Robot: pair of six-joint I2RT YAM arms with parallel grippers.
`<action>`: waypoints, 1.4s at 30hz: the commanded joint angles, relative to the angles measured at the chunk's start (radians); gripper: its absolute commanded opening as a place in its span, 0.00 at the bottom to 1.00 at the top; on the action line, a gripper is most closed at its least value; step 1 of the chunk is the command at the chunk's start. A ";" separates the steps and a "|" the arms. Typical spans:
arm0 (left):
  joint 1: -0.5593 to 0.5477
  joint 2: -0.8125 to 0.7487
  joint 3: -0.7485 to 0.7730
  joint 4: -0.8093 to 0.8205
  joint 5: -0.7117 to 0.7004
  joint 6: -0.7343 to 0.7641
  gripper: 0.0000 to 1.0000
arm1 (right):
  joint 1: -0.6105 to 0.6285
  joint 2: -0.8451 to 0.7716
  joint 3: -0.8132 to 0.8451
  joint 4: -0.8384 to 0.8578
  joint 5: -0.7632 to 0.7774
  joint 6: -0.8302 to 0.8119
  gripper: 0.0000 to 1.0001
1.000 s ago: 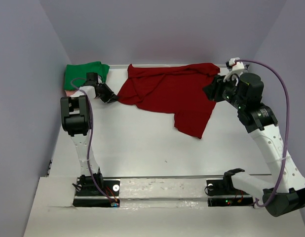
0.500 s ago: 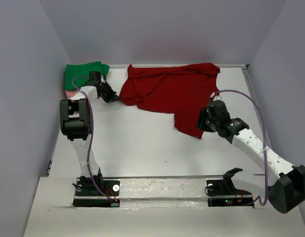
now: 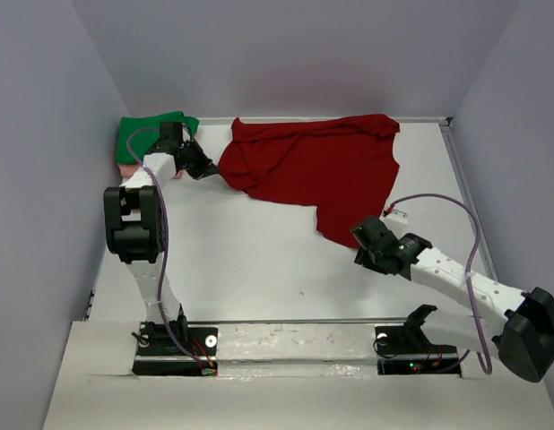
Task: Fold and stack the t-shirts
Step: Flatten the tshirt out
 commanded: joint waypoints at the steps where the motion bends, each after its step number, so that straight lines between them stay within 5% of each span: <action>1: 0.001 -0.059 -0.003 -0.018 0.021 0.022 0.00 | 0.009 0.059 0.047 -0.027 0.154 0.083 0.48; 6: -0.001 -0.079 -0.042 0.014 0.030 0.011 0.00 | -0.032 0.151 0.079 0.005 0.188 0.049 0.47; 11: 0.001 -0.073 -0.050 0.020 0.047 0.014 0.00 | -0.195 0.171 0.029 0.221 0.036 -0.141 0.43; 23: -0.001 -0.062 -0.051 0.031 0.065 0.015 0.00 | -0.204 0.248 0.038 0.379 -0.148 -0.216 0.40; 42: -0.001 -0.051 -0.051 0.037 0.075 0.008 0.00 | -0.204 0.243 0.053 0.206 -0.016 -0.083 0.43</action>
